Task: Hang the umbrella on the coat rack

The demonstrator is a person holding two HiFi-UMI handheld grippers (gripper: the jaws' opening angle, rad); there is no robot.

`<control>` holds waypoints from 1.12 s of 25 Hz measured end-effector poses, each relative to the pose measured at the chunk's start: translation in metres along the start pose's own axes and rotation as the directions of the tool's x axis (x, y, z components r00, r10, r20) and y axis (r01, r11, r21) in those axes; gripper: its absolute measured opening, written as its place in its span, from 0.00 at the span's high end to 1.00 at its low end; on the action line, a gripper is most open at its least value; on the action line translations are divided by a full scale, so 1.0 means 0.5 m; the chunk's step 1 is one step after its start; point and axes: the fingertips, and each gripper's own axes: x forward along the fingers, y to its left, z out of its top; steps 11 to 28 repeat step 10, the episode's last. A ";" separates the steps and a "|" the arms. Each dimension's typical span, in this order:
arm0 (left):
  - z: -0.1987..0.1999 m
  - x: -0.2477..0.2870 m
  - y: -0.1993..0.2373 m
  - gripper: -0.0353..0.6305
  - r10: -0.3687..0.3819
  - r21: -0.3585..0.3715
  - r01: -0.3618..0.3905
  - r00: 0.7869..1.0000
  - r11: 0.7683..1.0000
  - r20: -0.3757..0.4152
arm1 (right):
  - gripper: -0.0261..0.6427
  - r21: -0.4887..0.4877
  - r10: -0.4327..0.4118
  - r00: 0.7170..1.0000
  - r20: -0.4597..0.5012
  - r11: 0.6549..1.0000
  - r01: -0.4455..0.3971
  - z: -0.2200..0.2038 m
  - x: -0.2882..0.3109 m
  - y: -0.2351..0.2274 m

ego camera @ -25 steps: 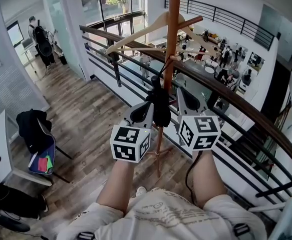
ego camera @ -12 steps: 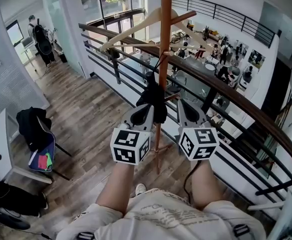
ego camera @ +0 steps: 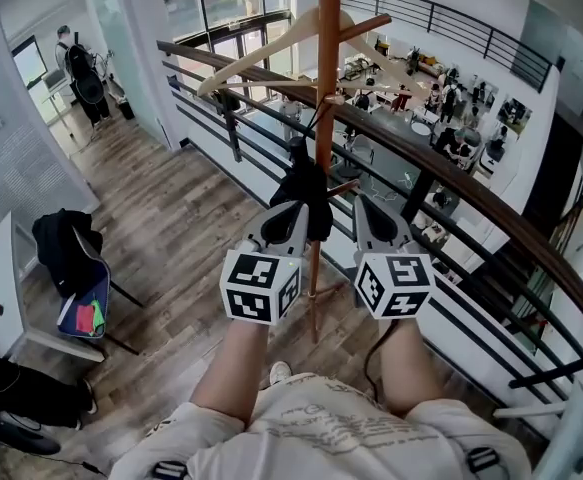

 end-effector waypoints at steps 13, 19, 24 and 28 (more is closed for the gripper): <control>0.000 0.004 0.007 0.94 0.004 -0.001 -0.004 1.000 1.000 -0.012 | 0.96 -0.002 0.016 1.000 -0.023 1.000 -0.016 -0.005 0.007 0.014; 0.000 0.004 0.007 0.94 0.004 -0.001 -0.004 1.000 1.000 -0.012 | 0.96 -0.002 0.016 1.000 -0.023 1.000 -0.016 -0.005 0.007 0.014; 0.000 0.004 0.007 0.94 0.004 -0.001 -0.004 1.000 1.000 -0.012 | 0.96 -0.002 0.016 1.000 -0.023 1.000 -0.016 -0.005 0.007 0.014; 0.000 0.004 0.007 0.94 0.004 -0.001 -0.004 1.000 1.000 -0.012 | 0.96 -0.002 0.016 1.000 -0.023 1.000 -0.016 -0.005 0.007 0.014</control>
